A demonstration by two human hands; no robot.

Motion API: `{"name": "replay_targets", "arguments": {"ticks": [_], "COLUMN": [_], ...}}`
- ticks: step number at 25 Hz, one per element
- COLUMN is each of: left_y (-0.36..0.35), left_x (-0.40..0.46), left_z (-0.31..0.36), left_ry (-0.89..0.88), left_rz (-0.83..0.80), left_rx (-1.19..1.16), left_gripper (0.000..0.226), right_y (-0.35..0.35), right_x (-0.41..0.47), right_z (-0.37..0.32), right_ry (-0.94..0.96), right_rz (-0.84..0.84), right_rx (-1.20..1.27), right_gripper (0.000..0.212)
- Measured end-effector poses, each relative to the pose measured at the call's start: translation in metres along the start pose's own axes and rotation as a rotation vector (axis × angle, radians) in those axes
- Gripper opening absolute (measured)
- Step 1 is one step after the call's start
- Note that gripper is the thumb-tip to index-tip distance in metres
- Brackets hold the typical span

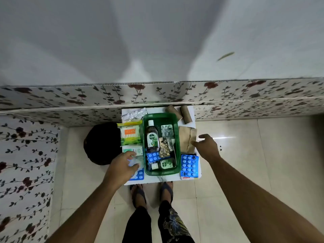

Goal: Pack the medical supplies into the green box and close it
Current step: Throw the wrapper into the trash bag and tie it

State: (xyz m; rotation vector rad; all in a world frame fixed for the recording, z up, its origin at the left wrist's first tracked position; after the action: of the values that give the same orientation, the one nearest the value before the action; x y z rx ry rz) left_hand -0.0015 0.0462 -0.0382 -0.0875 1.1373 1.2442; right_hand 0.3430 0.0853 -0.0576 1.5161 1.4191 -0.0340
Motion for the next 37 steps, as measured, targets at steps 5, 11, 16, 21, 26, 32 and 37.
{"name": "replay_targets", "arguments": {"ticks": [5, 11, 16, 21, 26, 32, 37], "left_y": [-0.014, -0.018, -0.019, 0.006, 0.071, 0.131, 0.143], "left_x": [0.004, 0.010, 0.004, -0.011, -0.029, 0.008, 0.122], "left_z": [0.003, -0.002, -0.001, -0.004, -0.021, -0.075, -0.176], "left_ry": [-0.140, -0.159, -0.162, -0.028, 0.100, 0.164, 0.213], "left_rz": [0.120, 0.182, 0.201, 0.214, 0.189, 0.243, 0.249], "left_rx": [0.295, 0.403, 0.317, -0.003, -0.324, -0.427, -0.460], "left_gripper": [0.052, 0.036, 0.032, 0.010, 0.004, 0.007, 0.005], "right_y": [-0.017, -0.016, -0.012, 0.015, 0.054, -0.040, -0.217], "right_x": [0.007, 0.009, 0.005, -0.018, -0.069, -0.110, -0.086], "right_z": [0.006, 0.016, 0.015, 0.005, -0.073, -0.187, -0.246], "right_ry": [-0.026, -0.069, -0.026, 0.007, 0.191, 0.381, 0.486], "right_rz": [0.046, 0.175, 0.147, 0.190, 0.257, 0.090, 0.063], "right_rx": [0.054, 0.115, 0.169, 0.301, 0.361, 0.372, 0.071], "right_gripper": [0.048, 0.030, 0.008, 0.010, 0.018, 0.011, 0.004]}}
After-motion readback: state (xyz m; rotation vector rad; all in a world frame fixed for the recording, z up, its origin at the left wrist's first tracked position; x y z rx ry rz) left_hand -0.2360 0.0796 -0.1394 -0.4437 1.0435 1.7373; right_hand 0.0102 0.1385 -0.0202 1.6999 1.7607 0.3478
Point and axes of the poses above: each hand's wrist, its own x-axis towards the middle knuckle, its own y-axis out of the back of the hand, z = x × y, the point moved 6 cm from there along x, towards the middle knuckle, and after that the axes turned 8 degrees about y, right-handed, at the moved point
